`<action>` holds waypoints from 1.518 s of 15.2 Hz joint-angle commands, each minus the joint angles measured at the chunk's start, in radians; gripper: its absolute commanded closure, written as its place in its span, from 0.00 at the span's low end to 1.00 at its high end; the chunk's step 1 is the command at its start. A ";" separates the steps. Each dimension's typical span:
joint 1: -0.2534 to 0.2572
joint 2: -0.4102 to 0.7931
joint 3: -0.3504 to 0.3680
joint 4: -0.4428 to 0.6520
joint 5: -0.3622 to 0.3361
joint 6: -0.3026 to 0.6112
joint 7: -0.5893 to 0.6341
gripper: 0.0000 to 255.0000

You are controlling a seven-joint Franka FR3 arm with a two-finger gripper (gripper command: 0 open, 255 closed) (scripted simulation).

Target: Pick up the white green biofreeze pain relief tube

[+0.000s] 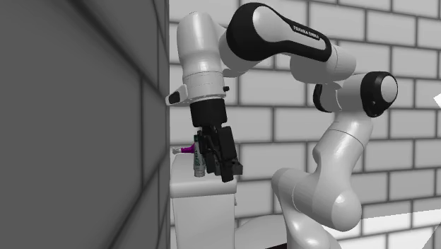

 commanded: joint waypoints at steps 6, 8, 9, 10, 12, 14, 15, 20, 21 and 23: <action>-0.001 -0.050 -0.108 0.023 -0.124 -0.026 -0.208 0.00; 0.002 -0.059 -0.153 0.040 -0.172 -0.030 -0.293 0.00; 0.004 -0.062 -0.176 0.051 -0.195 -0.031 -0.335 0.00; 0.006 -0.063 -0.199 0.063 -0.217 -0.031 -0.377 0.00; 0.013 -0.061 -0.244 0.091 -0.260 -0.028 -0.463 0.00; 0.021 -0.053 -0.290 0.124 -0.299 -0.023 -0.548 0.00; 0.027 -0.047 -0.314 0.143 -0.317 -0.020 -0.591 0.00; 0.066 0.001 -0.433 0.255 -0.389 0.004 -0.804 0.00; 0.076 0.014 -0.457 0.281 -0.399 0.010 -0.846 0.00; 0.073 0.002 -0.461 0.246 -0.405 0.033 -0.843 0.00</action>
